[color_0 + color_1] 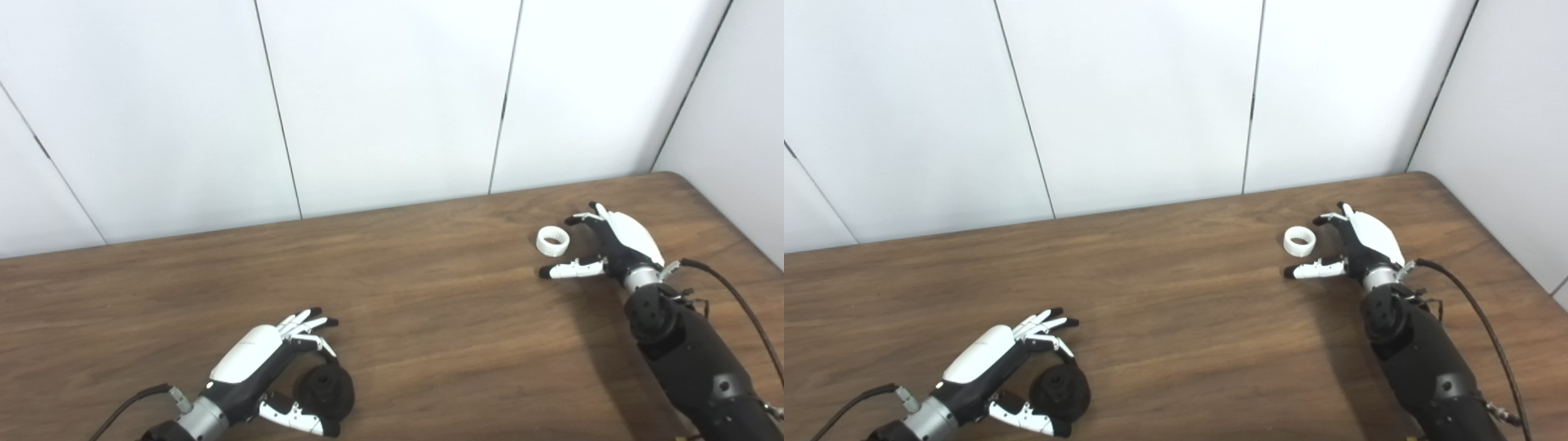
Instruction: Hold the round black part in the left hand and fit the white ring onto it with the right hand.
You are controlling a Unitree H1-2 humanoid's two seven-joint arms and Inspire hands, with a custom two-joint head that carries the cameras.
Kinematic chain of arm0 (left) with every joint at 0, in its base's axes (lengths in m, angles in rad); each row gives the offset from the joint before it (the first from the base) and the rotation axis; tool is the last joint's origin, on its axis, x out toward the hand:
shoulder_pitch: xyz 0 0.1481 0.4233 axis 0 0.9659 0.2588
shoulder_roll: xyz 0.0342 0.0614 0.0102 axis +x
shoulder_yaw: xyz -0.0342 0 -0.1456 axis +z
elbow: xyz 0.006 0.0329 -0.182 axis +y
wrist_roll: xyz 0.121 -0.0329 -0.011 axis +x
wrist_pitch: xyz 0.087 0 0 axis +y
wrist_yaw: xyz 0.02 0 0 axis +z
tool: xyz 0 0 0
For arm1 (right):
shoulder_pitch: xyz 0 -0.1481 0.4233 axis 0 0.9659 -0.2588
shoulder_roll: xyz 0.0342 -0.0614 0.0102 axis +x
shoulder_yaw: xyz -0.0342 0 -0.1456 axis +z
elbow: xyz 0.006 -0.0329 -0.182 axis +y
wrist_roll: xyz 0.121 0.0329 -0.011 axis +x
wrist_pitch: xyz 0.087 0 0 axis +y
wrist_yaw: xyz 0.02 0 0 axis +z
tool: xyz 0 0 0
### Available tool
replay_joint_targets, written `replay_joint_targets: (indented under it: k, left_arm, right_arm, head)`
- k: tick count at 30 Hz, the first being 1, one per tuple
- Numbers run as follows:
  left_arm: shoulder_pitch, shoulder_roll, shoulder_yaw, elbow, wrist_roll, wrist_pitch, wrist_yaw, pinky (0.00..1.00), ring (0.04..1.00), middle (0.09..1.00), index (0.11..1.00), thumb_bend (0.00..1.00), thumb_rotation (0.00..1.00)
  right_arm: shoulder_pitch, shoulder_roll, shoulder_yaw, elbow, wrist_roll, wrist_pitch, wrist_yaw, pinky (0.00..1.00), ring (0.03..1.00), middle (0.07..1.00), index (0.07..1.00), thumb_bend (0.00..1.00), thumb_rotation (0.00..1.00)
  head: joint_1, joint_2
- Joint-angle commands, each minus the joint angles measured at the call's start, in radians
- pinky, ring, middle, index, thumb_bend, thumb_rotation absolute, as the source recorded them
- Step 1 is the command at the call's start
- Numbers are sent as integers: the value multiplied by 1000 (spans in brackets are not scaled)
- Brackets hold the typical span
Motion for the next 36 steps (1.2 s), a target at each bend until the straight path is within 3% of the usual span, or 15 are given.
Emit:
replay_joint_targets:
  k: [1,15,25,33,36]
  left_arm:
    - [20,28,-8,20,21,14,-31,1000,1000,914,477,520,59]
    - [23,25,-11,19,23,13,-28,1000,1000,912,477,519,60]
    - [26,22,-14,6,21,25,-37,1000,1000,911,477,519,58]
    - [25,22,-17,8,24,24,-37,1000,1000,910,477,520,59]
    - [25,21,-17,10,20,23,-38,1000,1000,910,477,520,58]
  right_arm:
    - [-34,-31,3,-8,-5,-5,-2,975,1000,1000,773,830,396]
    - [-36,-41,15,-24,63,-6,77,1000,1000,1000,778,799,324]
    - [-48,-55,49,-38,63,7,121,999,1000,1000,790,810,375]
    - [-55,-51,52,-41,58,8,120,948,1000,1000,769,825,413]
    - [-55,-49,47,-38,61,-1,113,922,1000,1000,742,789,362]
  head:
    - [1,1]
    - [7,2]
    - [13,3]
    - [12,3]
    - [13,3]
